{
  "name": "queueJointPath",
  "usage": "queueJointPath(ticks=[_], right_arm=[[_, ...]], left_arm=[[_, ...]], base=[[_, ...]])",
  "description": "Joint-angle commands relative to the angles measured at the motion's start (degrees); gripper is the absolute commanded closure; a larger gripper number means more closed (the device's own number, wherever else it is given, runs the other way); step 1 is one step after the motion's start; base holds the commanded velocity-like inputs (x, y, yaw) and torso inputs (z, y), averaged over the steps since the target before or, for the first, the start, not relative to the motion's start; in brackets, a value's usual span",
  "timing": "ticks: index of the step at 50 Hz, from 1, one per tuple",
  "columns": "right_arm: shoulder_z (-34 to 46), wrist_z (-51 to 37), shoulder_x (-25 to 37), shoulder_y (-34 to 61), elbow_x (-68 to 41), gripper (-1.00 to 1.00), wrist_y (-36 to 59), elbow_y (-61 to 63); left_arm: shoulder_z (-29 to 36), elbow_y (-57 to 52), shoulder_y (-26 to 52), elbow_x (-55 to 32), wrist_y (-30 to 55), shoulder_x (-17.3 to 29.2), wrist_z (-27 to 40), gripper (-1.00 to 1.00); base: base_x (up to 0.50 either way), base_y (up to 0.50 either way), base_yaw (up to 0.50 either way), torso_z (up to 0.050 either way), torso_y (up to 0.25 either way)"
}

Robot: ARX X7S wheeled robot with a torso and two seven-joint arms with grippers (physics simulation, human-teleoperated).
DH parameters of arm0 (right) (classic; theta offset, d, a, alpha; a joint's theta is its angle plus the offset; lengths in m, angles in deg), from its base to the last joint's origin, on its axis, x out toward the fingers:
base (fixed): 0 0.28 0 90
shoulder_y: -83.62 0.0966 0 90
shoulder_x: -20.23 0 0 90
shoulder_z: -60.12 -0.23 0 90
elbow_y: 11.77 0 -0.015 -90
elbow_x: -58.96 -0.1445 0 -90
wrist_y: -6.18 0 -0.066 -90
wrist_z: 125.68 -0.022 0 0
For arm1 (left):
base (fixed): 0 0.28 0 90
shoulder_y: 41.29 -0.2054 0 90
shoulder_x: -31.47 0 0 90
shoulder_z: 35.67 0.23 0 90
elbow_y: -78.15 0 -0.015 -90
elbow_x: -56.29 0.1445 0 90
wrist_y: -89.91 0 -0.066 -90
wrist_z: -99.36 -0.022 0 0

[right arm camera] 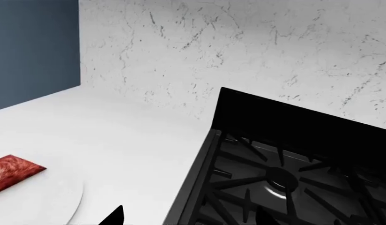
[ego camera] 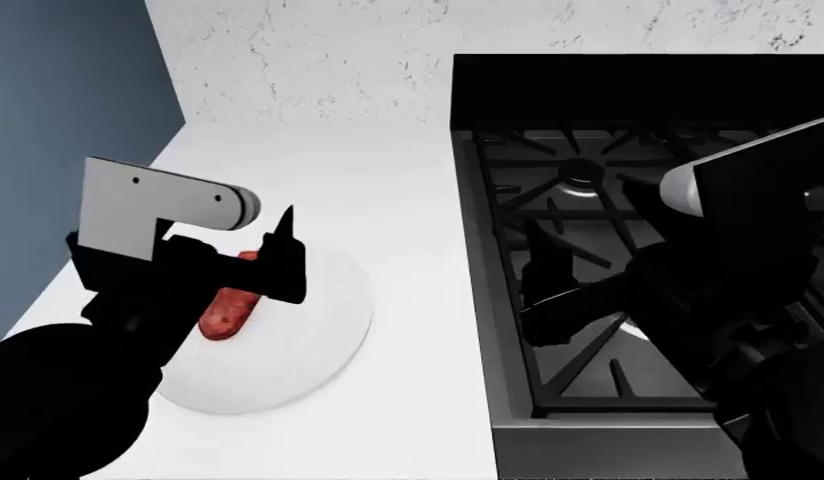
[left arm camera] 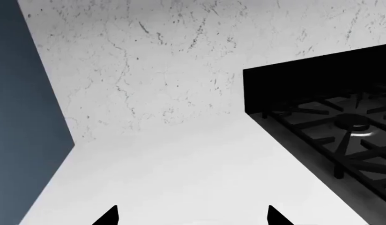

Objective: Frozen meat rests on a plate on the counter. Retrieve the meat and place it in a pot on a burner. Then turn the burner on.

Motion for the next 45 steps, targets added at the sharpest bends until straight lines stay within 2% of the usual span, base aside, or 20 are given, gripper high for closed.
queueJointPath(ticks=[1, 5, 7, 10, 14, 20, 36, 45], right_arm=[[1.39, -0.5, 1.08, 0.42, -1.29, -1.0, -0.86, -0.19], [2.12, -0.17, 1.12, 0.39, -1.14, -1.0, -0.84, -0.88], [3.15, -0.75, 1.41, 1.1, -1.72, -1.0, -0.77, -1.58], [4.36, -1.55, 1.91, 2.25, -2.36, -1.0, -0.75, -2.58], [4.97, -1.43, 2.09, 2.76, -2.33, -1.0, -0.79, -2.94], [3.8, 2.29, 1.28, 1.38, 1.24, -1.0, -0.57, -2.5], [4.63, 6.68, 0.64, -0.39, 5.71, -1.0, -0.68, -2.55], [4.65, 7.33, 1.53, -0.82, 5.86, -1.0, -1.19, -2.11]], left_arm=[[0.27, -0.61, 1.72, -1.52, 2.21, 0.22, 1.15, -1.0], [-1.24, -0.95, 3.72, -4.76, 7.06, -0.03, 2.59, -1.0], [-1.27, 0.75, 5.05, -12.71, 7.42, 1.89, 8.26, -1.0], [-0.27, 5.41, 8.64, -29.72, 7.34, 5.77, 20.97, -1.0], [2.04, 10.85, 12.96, -45.4, 6.84, 9.33, 32.58, -1.0], [6.54, 15.59, 14.44, -58.1, 3.85, 13.25, 41.72, -1.0], [11.63, 22.69, 14.04, -71.63, -4.32, 18.34, 50.53, -1.0], [12.75, 24.36, 13.04, -71.21, -5.11, 18.62, 50.46, -1.0]], base=[[0.0, 0.0, 0.0, 0.0, 0.0], [0.0, 0.0, 0.0, 0.0, 0.0], [0.0, 0.0, 0.0, 0.0, 0.0], [0.0, 0.0, 0.0, 0.0, 0.0], [0.0, 0.0, 0.0, 0.0, 0.0], [0.0, 0.0, 0.0, 0.0, 0.0], [0.0, 0.0, 0.0, 0.0, 0.0], [0.0, 0.0, 0.0, 0.0, 0.0]])
